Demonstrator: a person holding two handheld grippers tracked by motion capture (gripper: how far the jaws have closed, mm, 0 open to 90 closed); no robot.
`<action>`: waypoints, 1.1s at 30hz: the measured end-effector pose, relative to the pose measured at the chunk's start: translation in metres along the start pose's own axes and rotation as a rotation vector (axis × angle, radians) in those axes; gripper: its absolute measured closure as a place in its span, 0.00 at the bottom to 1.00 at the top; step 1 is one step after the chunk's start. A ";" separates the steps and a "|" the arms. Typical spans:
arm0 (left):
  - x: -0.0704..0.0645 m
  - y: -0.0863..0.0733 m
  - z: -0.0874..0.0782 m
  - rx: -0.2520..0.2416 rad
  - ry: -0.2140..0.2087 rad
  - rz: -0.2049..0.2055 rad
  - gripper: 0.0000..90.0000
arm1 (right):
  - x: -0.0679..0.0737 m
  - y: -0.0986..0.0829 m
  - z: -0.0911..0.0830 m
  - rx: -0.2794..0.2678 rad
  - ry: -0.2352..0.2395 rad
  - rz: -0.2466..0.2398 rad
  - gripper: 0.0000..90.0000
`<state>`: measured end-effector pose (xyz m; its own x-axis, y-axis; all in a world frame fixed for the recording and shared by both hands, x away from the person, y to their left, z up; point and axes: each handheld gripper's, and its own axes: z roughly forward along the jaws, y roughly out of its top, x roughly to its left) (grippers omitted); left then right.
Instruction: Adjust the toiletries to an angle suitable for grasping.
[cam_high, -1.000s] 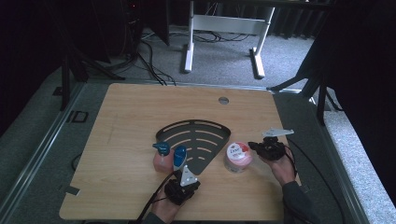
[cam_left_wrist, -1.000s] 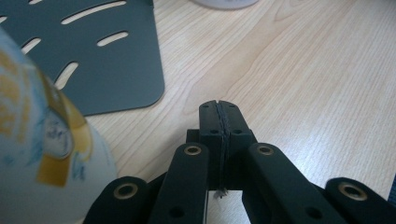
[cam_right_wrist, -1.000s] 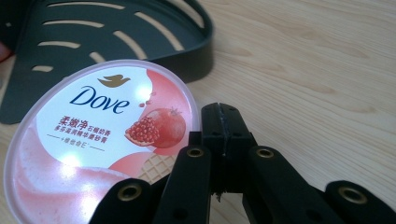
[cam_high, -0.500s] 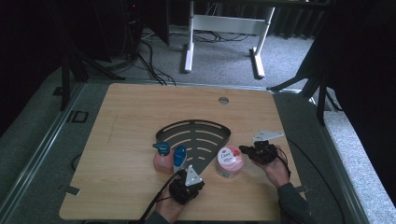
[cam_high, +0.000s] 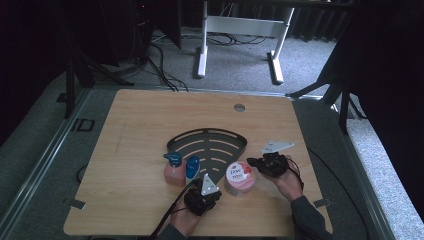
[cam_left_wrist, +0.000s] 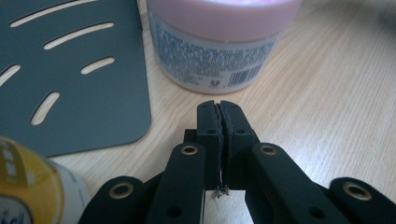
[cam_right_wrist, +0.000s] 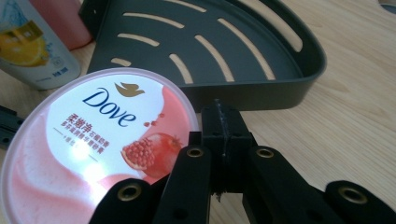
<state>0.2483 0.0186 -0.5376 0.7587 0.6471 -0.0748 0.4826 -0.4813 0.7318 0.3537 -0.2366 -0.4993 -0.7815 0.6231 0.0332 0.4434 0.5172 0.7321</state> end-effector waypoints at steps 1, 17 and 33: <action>0.000 0.000 0.000 -0.004 0.000 -0.004 0.97 | 0.001 0.000 0.001 0.006 -0.004 -0.003 1.00; 0.002 -0.006 -0.014 -0.020 0.010 -0.019 0.96 | 0.029 -0.006 0.003 -0.017 0.061 -0.002 1.00; 0.007 -0.029 -0.039 -0.033 0.012 0.014 0.86 | 0.022 -0.020 0.008 -0.046 0.037 0.059 0.93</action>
<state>0.2230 0.0605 -0.5325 0.7599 0.6475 -0.0565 0.4573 -0.4709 0.7544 0.3318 -0.2283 -0.5186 -0.7704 0.6293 0.1019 0.4695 0.4520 0.7585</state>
